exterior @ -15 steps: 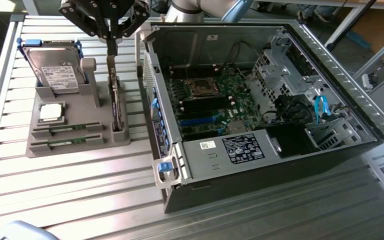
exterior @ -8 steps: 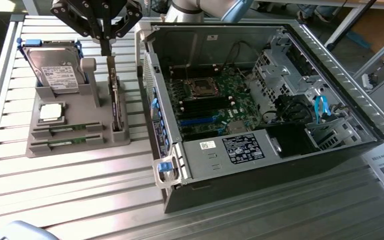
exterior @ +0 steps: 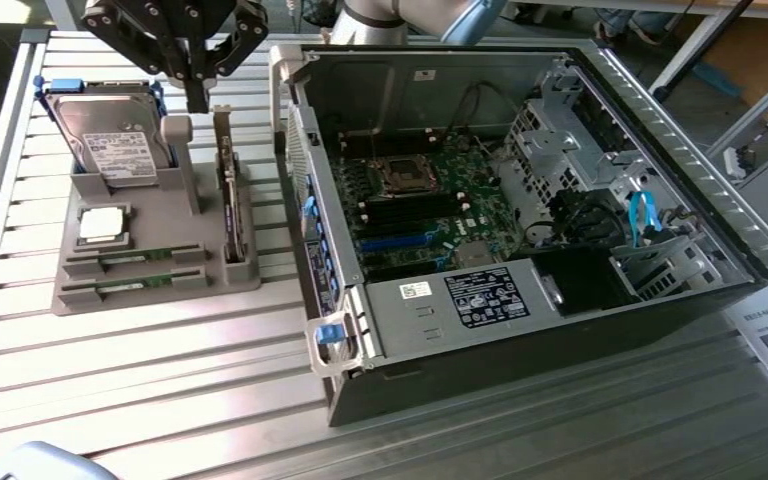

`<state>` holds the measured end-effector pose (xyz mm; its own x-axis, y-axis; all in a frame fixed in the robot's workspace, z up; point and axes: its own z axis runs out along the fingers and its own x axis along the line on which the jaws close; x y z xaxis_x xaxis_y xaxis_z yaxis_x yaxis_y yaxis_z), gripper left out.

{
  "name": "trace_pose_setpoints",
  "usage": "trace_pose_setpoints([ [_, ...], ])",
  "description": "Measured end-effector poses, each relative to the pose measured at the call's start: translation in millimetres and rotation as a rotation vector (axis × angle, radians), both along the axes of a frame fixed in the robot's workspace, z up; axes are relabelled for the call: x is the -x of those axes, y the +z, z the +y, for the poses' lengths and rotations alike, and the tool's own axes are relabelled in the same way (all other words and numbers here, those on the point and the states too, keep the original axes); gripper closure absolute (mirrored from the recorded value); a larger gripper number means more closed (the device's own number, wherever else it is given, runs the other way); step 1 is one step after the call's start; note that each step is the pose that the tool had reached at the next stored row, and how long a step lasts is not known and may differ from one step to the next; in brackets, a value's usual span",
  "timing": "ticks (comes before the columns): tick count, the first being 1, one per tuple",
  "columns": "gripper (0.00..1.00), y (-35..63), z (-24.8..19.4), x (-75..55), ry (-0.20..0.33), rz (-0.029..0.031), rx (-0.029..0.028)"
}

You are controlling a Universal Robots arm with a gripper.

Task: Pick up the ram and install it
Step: 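Reach for the ram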

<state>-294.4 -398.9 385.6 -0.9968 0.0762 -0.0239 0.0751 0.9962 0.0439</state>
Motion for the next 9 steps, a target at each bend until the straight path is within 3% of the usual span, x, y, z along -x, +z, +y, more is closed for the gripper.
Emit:
trace_pose_setpoints([
  [9,0.9,-0.7,0.0,14.0,0.0,0.0001,0.0001],
])
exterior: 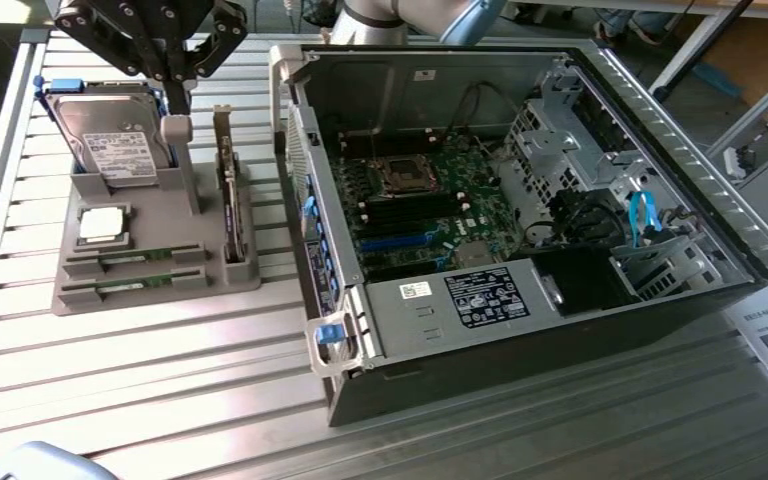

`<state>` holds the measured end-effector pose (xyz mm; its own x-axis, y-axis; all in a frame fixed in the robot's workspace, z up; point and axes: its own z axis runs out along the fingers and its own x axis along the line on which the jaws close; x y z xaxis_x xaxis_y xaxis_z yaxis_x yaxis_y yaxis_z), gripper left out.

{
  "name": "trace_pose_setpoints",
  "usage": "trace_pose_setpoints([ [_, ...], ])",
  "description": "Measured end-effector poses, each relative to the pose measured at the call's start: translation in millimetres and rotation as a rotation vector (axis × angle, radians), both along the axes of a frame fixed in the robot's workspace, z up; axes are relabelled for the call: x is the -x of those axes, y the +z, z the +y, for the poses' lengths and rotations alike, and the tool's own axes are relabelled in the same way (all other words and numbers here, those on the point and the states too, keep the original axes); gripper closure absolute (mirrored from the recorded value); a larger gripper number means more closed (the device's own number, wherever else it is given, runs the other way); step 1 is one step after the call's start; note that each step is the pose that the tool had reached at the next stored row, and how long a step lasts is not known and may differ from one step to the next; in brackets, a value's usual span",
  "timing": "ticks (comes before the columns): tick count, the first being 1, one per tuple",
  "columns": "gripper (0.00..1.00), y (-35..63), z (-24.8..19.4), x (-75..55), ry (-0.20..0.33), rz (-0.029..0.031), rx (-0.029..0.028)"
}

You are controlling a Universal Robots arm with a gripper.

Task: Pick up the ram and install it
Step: 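Reach for the ram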

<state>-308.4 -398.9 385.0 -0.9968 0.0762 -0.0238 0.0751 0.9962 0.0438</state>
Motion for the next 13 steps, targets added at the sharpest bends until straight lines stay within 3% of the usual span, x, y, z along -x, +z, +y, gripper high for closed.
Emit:
trace_pose_setpoints([
  [13,0.9,-1.0,0.0,19.4,0.0,-0.0001,-0.0001],
])
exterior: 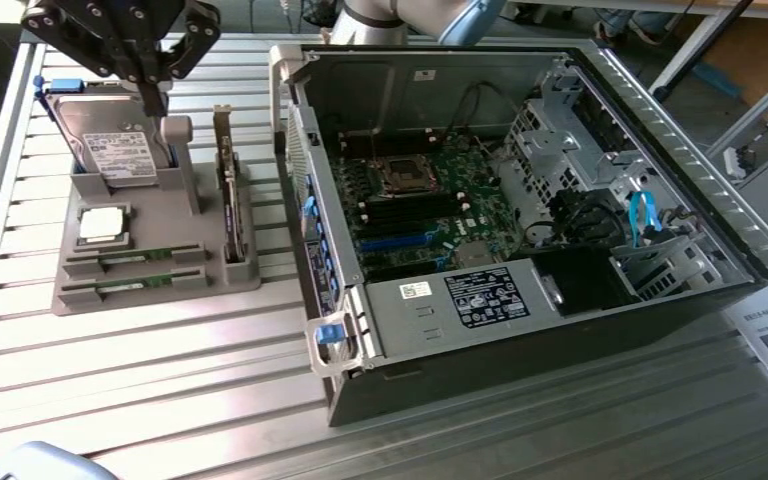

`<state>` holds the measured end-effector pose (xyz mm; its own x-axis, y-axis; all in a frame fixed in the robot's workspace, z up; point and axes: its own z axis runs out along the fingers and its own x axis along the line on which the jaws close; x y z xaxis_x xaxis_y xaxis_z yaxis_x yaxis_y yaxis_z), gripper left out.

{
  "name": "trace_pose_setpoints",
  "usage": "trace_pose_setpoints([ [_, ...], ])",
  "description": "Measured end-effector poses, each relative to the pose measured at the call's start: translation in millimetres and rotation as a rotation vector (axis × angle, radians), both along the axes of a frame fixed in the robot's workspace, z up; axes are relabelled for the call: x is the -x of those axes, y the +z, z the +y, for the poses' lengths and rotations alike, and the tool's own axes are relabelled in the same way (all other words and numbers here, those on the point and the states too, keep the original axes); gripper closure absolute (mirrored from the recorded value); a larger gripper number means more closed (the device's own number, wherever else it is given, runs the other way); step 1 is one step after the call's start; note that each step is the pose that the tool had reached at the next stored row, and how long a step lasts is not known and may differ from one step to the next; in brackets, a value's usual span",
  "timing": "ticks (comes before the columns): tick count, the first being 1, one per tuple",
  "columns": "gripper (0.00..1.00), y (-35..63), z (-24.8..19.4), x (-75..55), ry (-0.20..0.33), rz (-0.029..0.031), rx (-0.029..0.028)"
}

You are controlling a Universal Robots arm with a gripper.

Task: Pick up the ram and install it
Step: 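Reach for the ram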

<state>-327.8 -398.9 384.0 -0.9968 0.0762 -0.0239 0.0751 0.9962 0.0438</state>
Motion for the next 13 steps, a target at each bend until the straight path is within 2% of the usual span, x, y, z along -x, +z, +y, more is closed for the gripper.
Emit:
trace_pose_setpoints([
  [13,0.9,-0.9,0.0,18.8,0.0,0.0001,0.0004],
])
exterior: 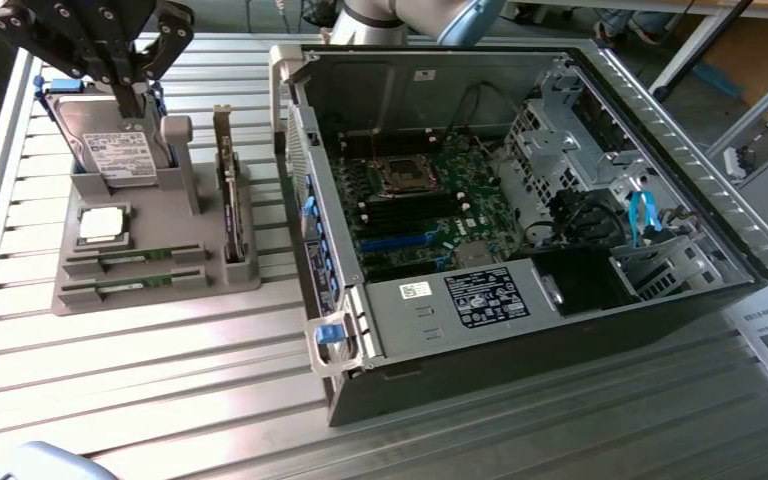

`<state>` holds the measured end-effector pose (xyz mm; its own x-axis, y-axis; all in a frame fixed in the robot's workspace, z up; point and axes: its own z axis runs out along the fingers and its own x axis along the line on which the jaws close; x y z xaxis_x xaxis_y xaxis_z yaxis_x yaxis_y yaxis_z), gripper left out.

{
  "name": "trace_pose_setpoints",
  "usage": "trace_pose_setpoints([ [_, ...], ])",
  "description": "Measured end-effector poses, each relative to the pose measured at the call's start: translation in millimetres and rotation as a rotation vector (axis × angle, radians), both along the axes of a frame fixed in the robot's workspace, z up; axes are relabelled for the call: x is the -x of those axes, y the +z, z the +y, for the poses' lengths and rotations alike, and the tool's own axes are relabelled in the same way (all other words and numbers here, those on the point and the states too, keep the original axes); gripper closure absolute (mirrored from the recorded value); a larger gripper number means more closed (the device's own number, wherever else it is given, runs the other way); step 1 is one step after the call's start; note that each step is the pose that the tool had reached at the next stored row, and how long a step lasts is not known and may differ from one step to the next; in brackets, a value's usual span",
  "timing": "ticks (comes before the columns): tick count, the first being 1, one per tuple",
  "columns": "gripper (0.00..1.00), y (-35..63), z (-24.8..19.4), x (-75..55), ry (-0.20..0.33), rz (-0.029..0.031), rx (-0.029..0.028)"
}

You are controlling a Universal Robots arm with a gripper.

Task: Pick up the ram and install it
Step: 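Reach for the ram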

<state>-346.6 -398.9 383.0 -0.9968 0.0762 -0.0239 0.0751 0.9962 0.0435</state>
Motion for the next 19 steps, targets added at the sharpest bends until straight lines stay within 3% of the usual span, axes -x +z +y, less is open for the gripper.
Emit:
trace_pose_setpoints([
  [19,0.9,-1.4,0.0,21.3,0.0,0.0005,0.0017],
])
